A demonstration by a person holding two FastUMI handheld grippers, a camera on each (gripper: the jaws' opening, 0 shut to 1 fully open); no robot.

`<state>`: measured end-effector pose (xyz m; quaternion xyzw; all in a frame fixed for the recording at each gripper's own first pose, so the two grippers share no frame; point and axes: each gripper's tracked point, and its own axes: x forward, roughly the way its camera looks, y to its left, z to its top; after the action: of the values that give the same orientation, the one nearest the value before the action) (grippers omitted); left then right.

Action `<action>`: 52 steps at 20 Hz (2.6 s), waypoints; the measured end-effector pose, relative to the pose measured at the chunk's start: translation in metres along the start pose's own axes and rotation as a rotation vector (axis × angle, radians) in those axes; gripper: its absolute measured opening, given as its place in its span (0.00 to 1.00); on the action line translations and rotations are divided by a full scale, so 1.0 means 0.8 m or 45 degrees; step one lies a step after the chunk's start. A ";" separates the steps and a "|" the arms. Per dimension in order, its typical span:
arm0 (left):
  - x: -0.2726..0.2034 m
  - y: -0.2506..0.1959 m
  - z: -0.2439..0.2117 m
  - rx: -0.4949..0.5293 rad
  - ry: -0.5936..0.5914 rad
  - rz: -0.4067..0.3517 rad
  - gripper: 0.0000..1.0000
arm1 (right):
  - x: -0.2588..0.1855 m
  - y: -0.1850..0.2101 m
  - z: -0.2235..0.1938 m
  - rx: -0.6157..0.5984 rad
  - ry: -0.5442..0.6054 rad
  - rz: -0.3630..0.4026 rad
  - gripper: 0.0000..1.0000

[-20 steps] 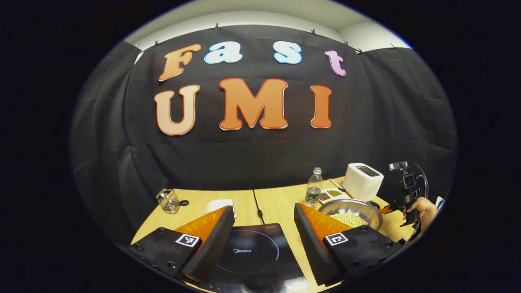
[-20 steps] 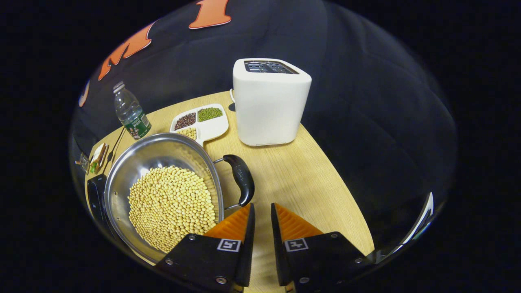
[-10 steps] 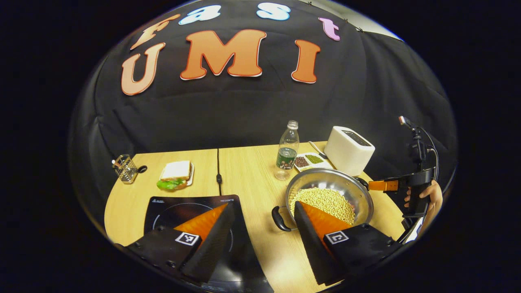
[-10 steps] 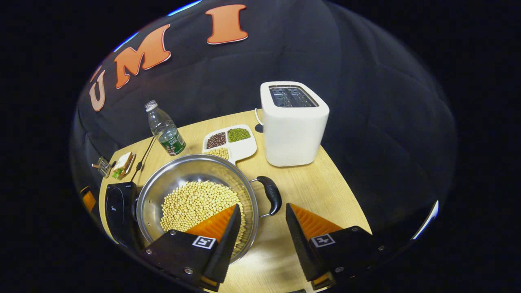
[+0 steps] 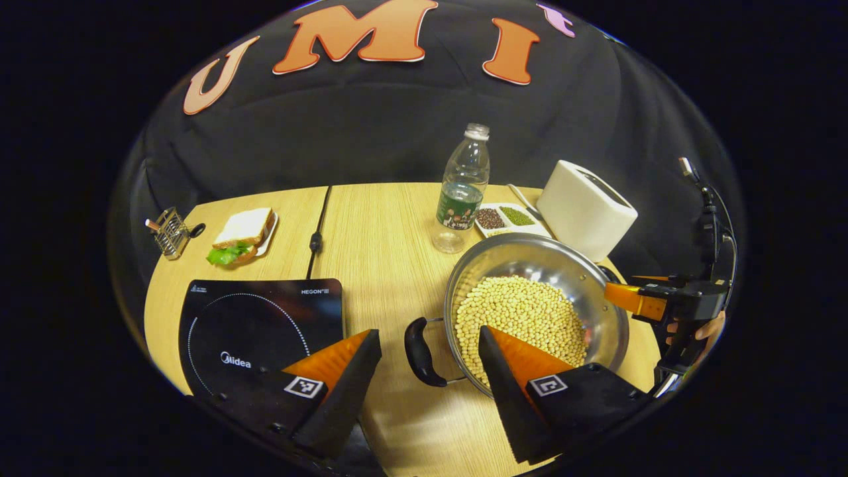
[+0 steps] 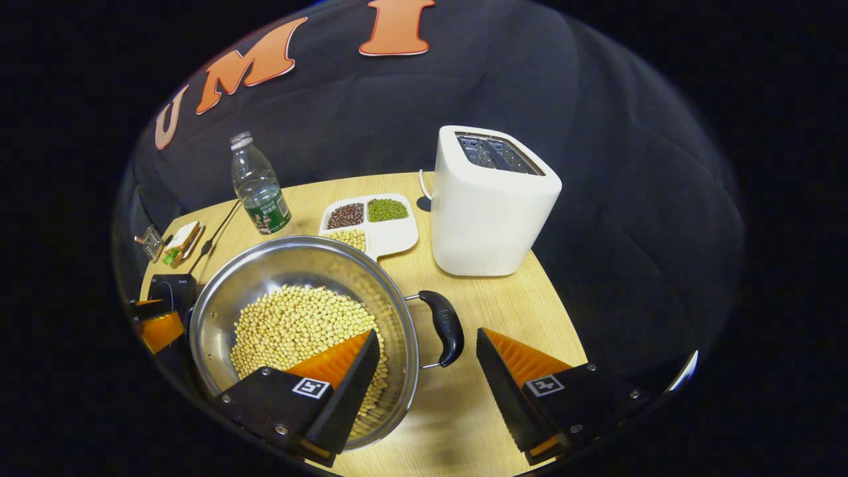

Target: First push the handle of the pot to place it horizontally, then grasp the pot with both hands and set it on the induction cooktop.

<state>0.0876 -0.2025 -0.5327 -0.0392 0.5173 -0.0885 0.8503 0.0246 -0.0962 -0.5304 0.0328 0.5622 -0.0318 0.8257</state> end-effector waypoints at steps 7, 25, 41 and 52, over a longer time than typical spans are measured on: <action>0.060 0.007 -0.033 -0.112 0.070 0.060 0.94 | 0.027 -0.008 -0.003 0.009 0.012 -0.008 0.87; 0.091 0.004 -0.027 -0.121 -0.090 0.163 0.71 | 0.038 0.005 -0.019 -0.026 -0.013 -0.025 0.65; -0.037 0.075 0.004 -0.055 -0.240 0.202 0.68 | -0.076 0.074 -0.011 0.039 -0.084 0.048 0.58; -0.141 0.194 0.009 -0.128 -0.311 0.294 0.68 | -0.136 0.198 0.015 -0.083 -0.171 0.154 0.62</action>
<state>0.0603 -0.0285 -0.4560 -0.0326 0.4150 0.0410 0.9083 0.0098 0.0622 -0.4219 0.0377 0.5033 0.0342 0.8626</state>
